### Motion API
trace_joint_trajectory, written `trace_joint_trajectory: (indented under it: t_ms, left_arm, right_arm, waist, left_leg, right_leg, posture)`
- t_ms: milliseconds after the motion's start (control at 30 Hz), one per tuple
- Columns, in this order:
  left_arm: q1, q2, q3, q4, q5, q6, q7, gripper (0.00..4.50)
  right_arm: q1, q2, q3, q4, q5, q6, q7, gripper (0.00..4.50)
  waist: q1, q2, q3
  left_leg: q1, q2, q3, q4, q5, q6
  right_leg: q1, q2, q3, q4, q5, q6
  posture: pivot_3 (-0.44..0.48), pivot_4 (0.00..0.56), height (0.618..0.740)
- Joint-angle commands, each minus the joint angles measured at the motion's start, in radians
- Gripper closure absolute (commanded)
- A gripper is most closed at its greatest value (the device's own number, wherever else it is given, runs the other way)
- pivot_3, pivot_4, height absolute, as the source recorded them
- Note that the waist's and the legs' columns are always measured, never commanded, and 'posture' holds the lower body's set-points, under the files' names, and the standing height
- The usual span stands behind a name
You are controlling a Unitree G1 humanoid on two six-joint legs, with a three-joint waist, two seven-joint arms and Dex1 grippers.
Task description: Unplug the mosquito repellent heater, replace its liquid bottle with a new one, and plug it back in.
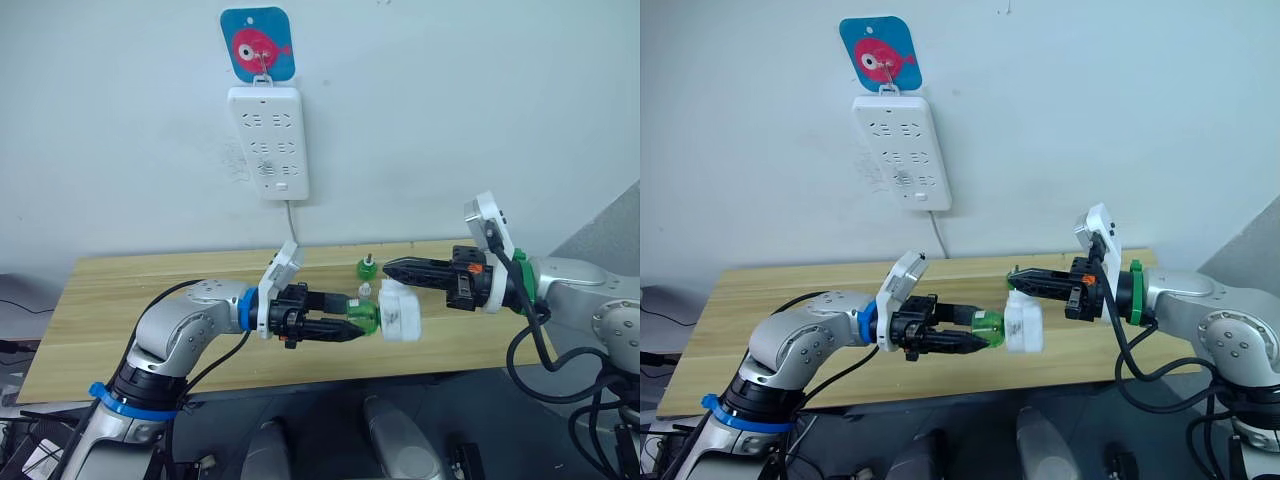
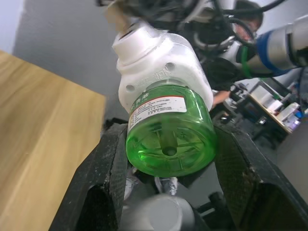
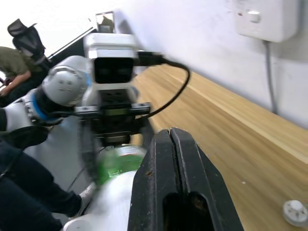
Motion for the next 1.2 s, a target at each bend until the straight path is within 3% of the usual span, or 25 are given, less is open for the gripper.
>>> trace_joint_trajectory:
  t_ms: [33,333,467,700,933,1200]
  left_arm:
    - [-0.007,-0.006,0.015,-0.055,-0.06,0.018,-0.027,2.21]
    - [-0.005,-0.012,0.043,-0.04,-0.094,0.045,-0.001,2.21]
    - [0.003,-0.025,0.038,-0.029,-0.044,-0.013,0.019,2.21]
    - [0.023,-0.083,-0.038,0.079,0.278,-0.478,0.009,2.21]
    - [0.012,-0.144,-0.049,0.156,0.381,-0.691,0.003,2.21]
    - [0.01,-0.163,-0.068,0.172,0.432,-0.842,-0.035,2.21]
  right_arm:
    - [0.001,0.017,0.005,0.008,-0.053,-0.028,0.006,4.5]
    - [0.007,0.048,-0.024,0.026,-0.105,-0.03,-0.001,4.5]
    - [-0.006,0.047,-0.08,0.029,-0.057,-0.011,-0.016,4.5]
    - [0.004,-0.06,-0.16,0.039,0.013,0.042,0.075,4.5]
    - [-0.002,-0.032,-0.107,-0.024,0.078,0.065,0.055,4.5]
    - [-0.053,0.035,-0.052,0.03,0.048,0.073,0.022,4.5]
  waist:
    - [0.0,0.0,0.0]
    - [0.0,0.0,0.0]
    - [0.0,0.0,0.0]
    - [0.003,0.0,0.0]
    - [-0.001,0.0,0.0]
    - [0.0,0.0,0.0]
  left_leg:
    - [0.0,0.0,0.0,0.0,0.0,0.0]
    - [0.0,0.0,0.0,0.0,0.0,0.0]
    - [0.0,0.0,0.0,0.0,0.0,0.0]
    - [0.0,0.0,0.0,0.0,0.0,0.0]
    - [0.0,0.0,0.0,0.0,0.0,0.0]
    - [0.0,0.0,0.001,0.001,0.0,0.0]
  right_leg:
    - [0.0,0.0,0.0,0.0,0.0,0.0]
    - [0.0,0.0,0.0,0.0,0.0,0.0]
    - [0.0,0.0,0.0,0.0,0.0,0.0]
    - [0.001,0.0,0.0,0.0,0.0,0.0]
    - [0.0,0.0,0.001,0.0,0.0,0.0]
    - [0.001,0.0,0.001,0.0,0.0,0.0]
  posture:
    - [-0.274,0.199,0.733]
    - [-0.274,0.203,0.733]
    - [-0.276,0.203,0.733]
    - [-0.281,0.206,0.733]
    - [-0.285,0.206,0.733]
    - [-0.278,0.206,0.733]
